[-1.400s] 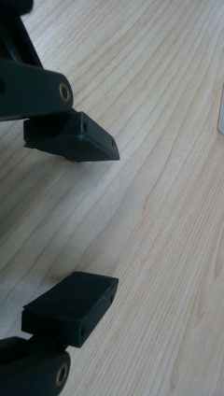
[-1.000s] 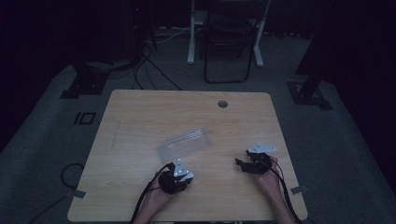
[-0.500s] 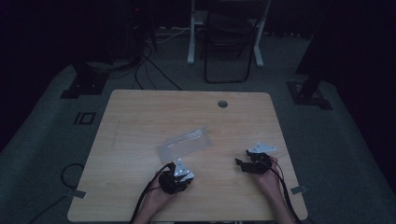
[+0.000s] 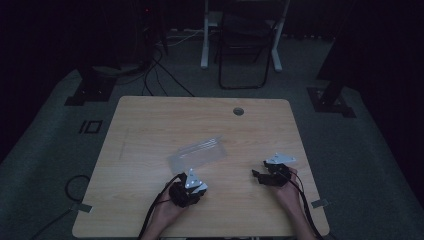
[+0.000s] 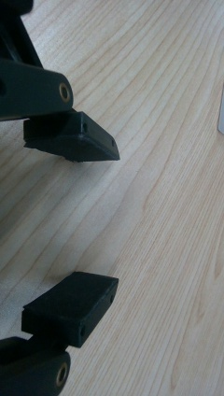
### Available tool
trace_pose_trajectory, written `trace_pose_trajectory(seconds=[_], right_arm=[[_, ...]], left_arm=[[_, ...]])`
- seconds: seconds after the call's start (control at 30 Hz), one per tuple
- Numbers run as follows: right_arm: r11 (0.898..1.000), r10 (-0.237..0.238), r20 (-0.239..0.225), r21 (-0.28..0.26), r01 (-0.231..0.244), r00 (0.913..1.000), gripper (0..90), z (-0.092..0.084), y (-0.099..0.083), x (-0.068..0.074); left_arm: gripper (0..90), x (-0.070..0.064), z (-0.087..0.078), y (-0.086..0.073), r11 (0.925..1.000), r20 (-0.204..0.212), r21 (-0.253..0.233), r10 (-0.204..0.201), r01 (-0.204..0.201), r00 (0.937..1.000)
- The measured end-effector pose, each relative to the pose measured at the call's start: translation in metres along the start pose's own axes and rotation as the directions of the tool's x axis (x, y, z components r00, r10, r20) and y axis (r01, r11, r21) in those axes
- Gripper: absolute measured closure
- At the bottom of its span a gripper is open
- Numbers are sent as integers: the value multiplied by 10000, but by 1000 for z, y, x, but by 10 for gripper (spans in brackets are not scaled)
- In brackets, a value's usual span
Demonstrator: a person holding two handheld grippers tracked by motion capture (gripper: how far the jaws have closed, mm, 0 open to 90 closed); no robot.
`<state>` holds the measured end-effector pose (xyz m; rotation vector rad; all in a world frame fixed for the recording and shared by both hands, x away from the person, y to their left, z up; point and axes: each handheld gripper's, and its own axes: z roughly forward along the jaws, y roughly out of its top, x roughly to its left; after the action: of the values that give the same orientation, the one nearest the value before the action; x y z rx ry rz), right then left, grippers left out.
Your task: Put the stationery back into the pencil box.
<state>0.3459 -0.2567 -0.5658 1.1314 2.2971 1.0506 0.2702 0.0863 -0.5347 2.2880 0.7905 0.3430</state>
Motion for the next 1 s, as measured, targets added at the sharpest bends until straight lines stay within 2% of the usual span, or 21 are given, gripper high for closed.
trace_pose_trajectory(seconds=[1.0], right_arm=[[10000,-5,0,3,5,10000,332,0,0,0]], left_arm=[[711,4,-20,10,9992,24,-374,135,-134,9999]])
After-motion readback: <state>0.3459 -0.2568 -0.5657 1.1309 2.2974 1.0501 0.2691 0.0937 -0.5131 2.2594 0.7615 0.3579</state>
